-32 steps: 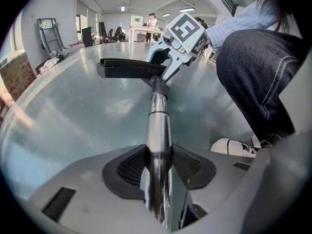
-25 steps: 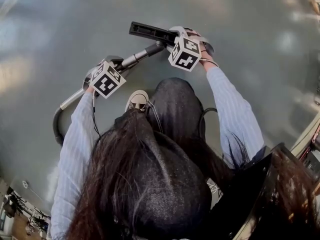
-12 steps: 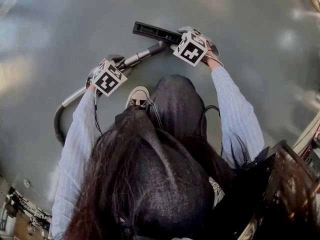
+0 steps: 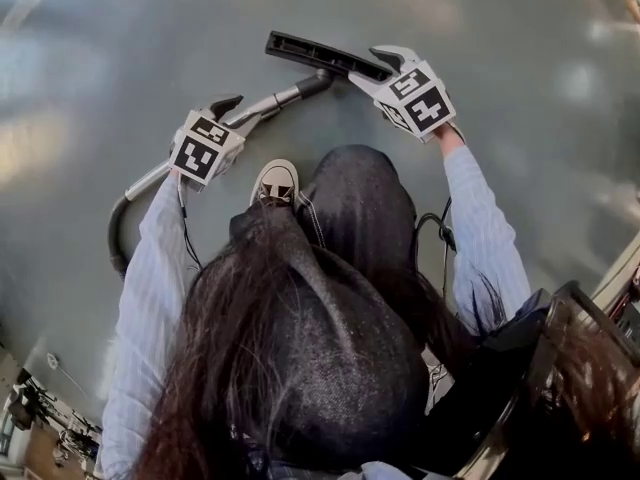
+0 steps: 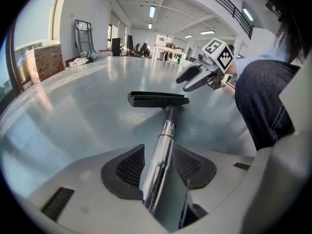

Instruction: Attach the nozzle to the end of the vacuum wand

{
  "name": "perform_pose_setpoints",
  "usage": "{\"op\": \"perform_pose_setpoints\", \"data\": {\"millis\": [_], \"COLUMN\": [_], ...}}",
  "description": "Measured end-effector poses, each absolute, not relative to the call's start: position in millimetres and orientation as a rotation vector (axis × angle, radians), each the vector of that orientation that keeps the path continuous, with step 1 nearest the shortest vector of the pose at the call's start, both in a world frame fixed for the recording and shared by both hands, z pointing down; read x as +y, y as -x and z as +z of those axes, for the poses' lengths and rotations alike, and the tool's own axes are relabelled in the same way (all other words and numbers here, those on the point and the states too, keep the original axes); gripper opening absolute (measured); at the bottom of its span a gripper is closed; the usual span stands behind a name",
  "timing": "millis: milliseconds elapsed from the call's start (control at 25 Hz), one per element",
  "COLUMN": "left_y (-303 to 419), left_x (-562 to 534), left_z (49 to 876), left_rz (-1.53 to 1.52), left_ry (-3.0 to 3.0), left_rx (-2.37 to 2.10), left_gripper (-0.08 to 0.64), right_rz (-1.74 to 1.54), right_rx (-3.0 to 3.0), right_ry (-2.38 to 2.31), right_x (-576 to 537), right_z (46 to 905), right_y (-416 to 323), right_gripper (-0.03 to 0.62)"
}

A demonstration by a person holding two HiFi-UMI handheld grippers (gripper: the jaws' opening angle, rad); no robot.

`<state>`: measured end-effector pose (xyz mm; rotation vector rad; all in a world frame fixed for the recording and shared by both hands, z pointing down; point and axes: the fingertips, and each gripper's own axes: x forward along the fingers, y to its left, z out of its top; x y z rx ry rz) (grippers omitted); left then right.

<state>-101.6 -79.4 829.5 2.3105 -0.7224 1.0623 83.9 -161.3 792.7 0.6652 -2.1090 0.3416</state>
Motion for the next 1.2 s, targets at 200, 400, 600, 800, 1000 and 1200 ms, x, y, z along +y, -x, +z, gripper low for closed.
{"op": "perform_pose_setpoints", "data": {"millis": [200,400,600,800,1000,1200], "left_y": [86.8,79.3,100.9,129.6,151.4,180.1], "left_x": [-81.6,-85.7,-98.9,-97.9,-60.9,-34.7], "left_z": [808.5,804.9,811.5,789.8,750.7,700.0], "left_rz": [0.89,0.777,0.762,0.728,0.824,0.857], "left_ry": [-2.289,-2.219,-2.182,-2.077,-2.037,-1.982], "left_rx": [-0.796,-0.87,-1.076,-1.183,-1.124,-1.12], "left_gripper": [0.175,0.149,0.015,0.006,0.006,0.005], "right_rz": [0.453,0.504,0.599,0.707,0.783,0.825], "right_rx": [-2.24,-2.32,-2.357,-2.309,-2.282,-2.261], "right_ry": [-0.687,-0.718,-0.765,-0.815,-0.871,-0.973], "right_x": [-142.9,-130.6,-132.6,-134.1,-110.3,-90.0], "right_z": [772.5,781.2,798.6,791.0,744.9,694.6], "right_y": [-58.3,-40.8,-23.4,-10.5,11.9,23.9], "right_gripper": [0.245,0.123,0.017,0.006,0.006,0.006]}}
